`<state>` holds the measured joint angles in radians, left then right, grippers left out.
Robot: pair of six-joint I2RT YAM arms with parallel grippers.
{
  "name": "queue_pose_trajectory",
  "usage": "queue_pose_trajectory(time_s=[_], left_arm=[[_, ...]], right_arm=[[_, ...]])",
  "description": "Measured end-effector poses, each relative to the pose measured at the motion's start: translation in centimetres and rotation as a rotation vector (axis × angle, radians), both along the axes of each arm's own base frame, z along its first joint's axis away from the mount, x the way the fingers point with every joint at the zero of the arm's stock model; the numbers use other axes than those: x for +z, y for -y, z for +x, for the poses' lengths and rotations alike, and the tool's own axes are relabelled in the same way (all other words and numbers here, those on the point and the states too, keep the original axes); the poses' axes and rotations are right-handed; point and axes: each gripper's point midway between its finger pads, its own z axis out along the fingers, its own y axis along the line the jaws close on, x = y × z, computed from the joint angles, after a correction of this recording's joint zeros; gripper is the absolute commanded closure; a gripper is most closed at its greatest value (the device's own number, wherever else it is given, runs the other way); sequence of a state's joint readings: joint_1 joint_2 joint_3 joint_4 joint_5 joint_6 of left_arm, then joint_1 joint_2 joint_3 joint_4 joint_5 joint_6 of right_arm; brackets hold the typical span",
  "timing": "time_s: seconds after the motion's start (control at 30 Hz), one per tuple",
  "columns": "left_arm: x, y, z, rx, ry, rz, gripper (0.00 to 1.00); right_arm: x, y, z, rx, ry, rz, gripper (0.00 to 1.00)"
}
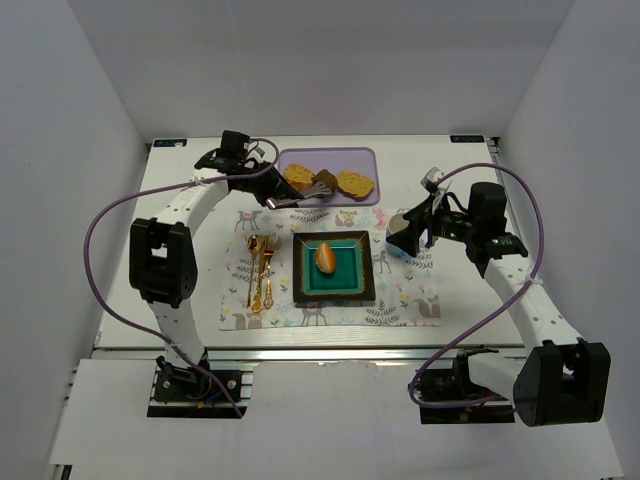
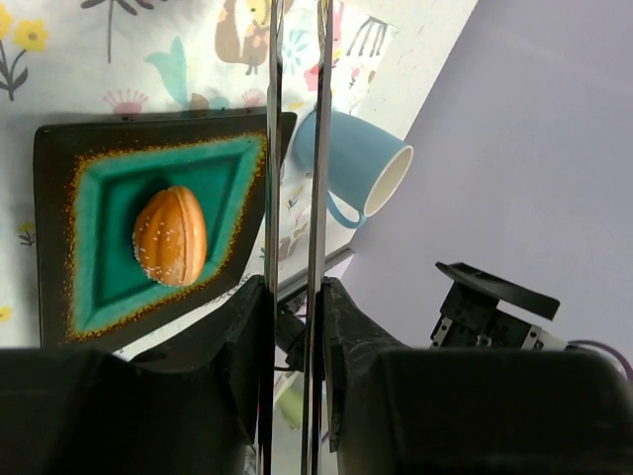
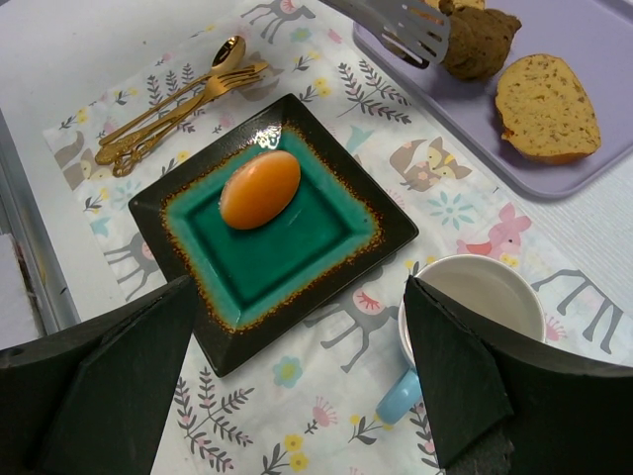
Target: Place the bread
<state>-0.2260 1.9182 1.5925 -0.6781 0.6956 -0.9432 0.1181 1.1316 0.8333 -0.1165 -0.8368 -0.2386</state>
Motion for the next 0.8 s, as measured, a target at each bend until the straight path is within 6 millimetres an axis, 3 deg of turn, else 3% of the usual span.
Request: queue_pose_trajectory(time_s=[0.27,0.43,0.53,0.67,0.8], left_arm=[[5.0,-0.4,-2.0,-0.050,0.158,-0.024,1.00],[6.7,-0.9,-6.3,-0.152,0.210,-0.031,1.00],[6.0,-1.1,-9.8,-0.225,0.193,-0.014,1.00],[3.3,-1.1,-15.1,-0.322,0.102,0.012,1.00],[1.6,-0.3,-18.6,-0.406,0.034,0.029,0.97]], right_arm=[[0.0,0.0,0.0,0.001,0.001,0.000,0.11],[0.0,0.0,0.0,0.001,0.001,0.000,0.11],[0.0,0.0,0.0,0.001,0.000,0.000,0.11],[-0.1,0.0,0.0,0.002,-0.002,-0.001,0.11],[-0.1,0.0,-0.1,0.005,-0.005,-0.001,0.11]])
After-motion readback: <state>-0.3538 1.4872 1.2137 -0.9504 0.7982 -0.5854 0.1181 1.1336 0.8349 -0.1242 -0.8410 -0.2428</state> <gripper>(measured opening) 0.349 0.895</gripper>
